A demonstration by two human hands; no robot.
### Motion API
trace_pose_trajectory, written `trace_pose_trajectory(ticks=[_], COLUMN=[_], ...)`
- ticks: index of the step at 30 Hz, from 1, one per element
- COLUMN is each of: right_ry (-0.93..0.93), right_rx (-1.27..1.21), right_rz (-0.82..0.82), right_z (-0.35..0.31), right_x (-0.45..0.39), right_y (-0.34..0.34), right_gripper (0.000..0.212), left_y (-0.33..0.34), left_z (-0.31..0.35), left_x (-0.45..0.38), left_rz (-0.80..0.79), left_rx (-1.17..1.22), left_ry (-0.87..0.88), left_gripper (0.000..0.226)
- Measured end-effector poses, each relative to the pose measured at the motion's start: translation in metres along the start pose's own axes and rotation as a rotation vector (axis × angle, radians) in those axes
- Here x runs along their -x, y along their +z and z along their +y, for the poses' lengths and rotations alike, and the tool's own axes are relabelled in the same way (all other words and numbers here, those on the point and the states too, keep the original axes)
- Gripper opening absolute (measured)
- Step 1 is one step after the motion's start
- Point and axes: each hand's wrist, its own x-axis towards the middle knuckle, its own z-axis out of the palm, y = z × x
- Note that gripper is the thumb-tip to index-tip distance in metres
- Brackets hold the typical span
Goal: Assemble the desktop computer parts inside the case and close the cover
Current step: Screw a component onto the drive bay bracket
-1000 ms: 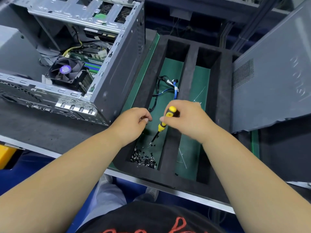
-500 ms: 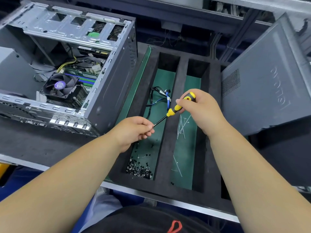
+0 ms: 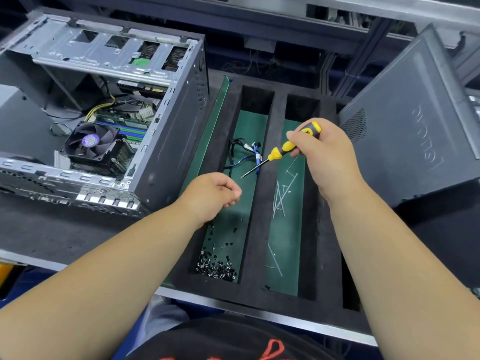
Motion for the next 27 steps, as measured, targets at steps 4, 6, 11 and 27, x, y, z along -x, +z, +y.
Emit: trace_pose_trajectory(ticks=[4, 6, 11, 27], right_ry=[0.004, 0.012, 0.053, -0.21], right_rx=[0.077, 0.127, 0.28, 0.664], right_rz=[-0.04, -0.084, -0.305, -0.557], right_z=[0.007, 0.01, 0.023, 0.065], right_x=[0.008, 0.013, 0.035, 0.077], right_y=[0.006, 0.011, 0.045, 0.117], right_gripper=[0.018, 0.017, 0.019, 0.022], left_y=[-0.004, -0.009, -0.015, -0.023], left_z=[-0.009, -0.014, -0.025, -0.035], left_x=[0.0, -0.001, -0.004, 0.006], left_rz=[-0.121, -0.036, 0.222, 0.191], left_rx=[-0.314, -0.306, -0.104, 0.027], left_ry=[0.084, 0.107, 0.108, 0.109], left_gripper=[0.023, 0.03, 0.025, 0.025])
